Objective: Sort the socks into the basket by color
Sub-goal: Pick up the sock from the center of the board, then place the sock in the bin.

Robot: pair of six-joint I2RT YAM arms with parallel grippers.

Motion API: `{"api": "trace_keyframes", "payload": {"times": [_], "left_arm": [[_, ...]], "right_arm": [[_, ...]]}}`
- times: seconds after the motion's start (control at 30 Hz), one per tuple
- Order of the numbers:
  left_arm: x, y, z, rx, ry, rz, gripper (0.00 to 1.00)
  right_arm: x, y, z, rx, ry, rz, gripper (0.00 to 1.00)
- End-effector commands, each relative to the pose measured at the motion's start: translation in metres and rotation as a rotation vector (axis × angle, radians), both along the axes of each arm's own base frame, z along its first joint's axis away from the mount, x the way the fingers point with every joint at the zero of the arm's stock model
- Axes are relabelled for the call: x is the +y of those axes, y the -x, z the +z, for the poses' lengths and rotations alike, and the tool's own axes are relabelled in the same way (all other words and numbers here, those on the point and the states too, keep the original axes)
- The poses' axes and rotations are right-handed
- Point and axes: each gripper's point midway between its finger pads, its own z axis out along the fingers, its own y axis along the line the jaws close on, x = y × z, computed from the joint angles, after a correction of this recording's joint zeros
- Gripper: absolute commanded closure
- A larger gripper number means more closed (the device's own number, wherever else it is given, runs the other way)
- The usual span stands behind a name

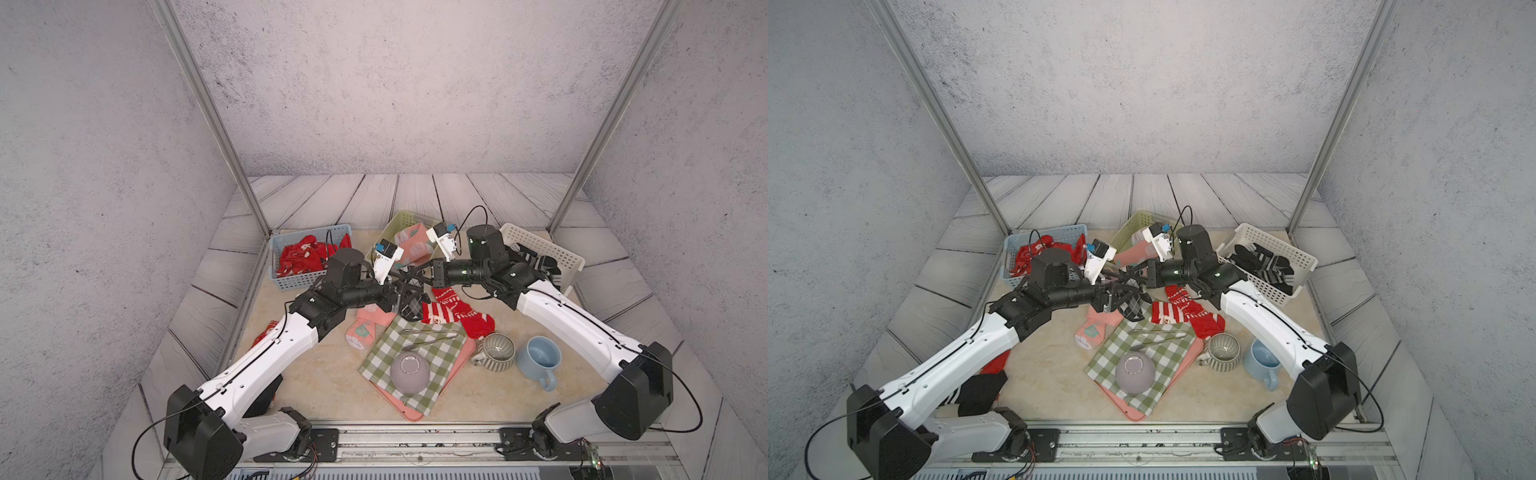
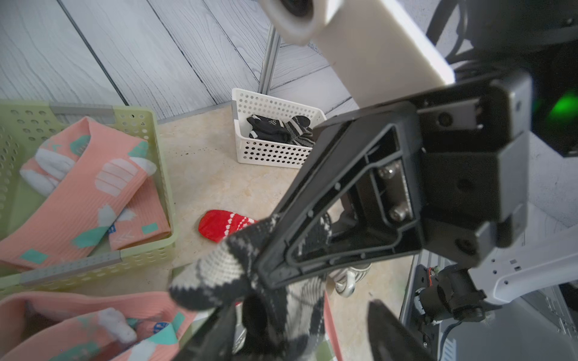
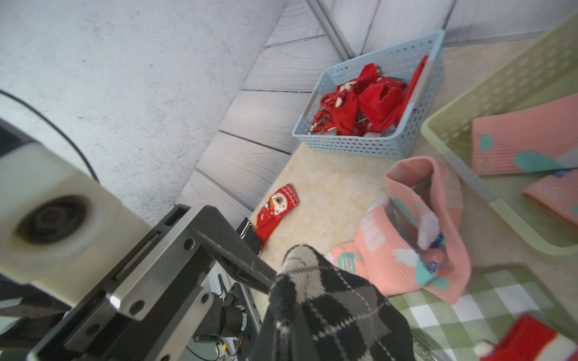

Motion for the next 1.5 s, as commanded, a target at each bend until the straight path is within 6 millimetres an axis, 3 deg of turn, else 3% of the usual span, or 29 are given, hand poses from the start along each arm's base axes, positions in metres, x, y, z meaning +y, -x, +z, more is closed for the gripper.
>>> {"api": "trace_keyframes", "payload": {"times": [0.0, 0.37, 0.57, 0.7, 0.87, 1.03, 1.3, 1.47], "left_arm": [[0.005, 0.002, 0.014, -0.035, 0.011, 0.02, 0.01], [0.057, 0.0, 0.014, -0.057, -0.03, 0.279, 0.0], [0.07, 0.002, 0.009, -0.094, -0.07, 0.317, 0.0], [0.077, -0.002, 0.003, -0.093, -0.093, 0.34, 0.0], [0.086, -0.013, -0.001, -0.062, -0.089, 0.395, 0.0], [0.093, -0.026, -0.007, -0.011, -0.08, 0.439, 0.0], [0.101, -0.037, -0.014, 0.043, -0.078, 0.478, 0.0], [0.122, -0.039, -0.023, 0.095, -0.124, 0.567, 0.0]], "right_arm": [[-0.036, -0.03, 0.015, -0.067, 0.071, -0.147, 1.0], [-0.183, -0.164, 0.016, -0.112, 0.265, -0.617, 1.0], [-0.238, -0.226, 0.004, -0.148, 0.4, -0.77, 1.0], [-0.274, -0.258, -0.016, -0.112, 0.433, -0.861, 1.0], [-0.309, -0.278, -0.05, -0.07, 0.493, -0.925, 1.0], [-0.34, -0.29, -0.099, 0.025, 0.528, -0.957, 1.0], [-0.369, -0.284, -0.198, 0.219, 0.652, -0.939, 1.0], [-0.377, -0.278, -0.226, 0.268, 0.701, -0.938, 1.0]]}}
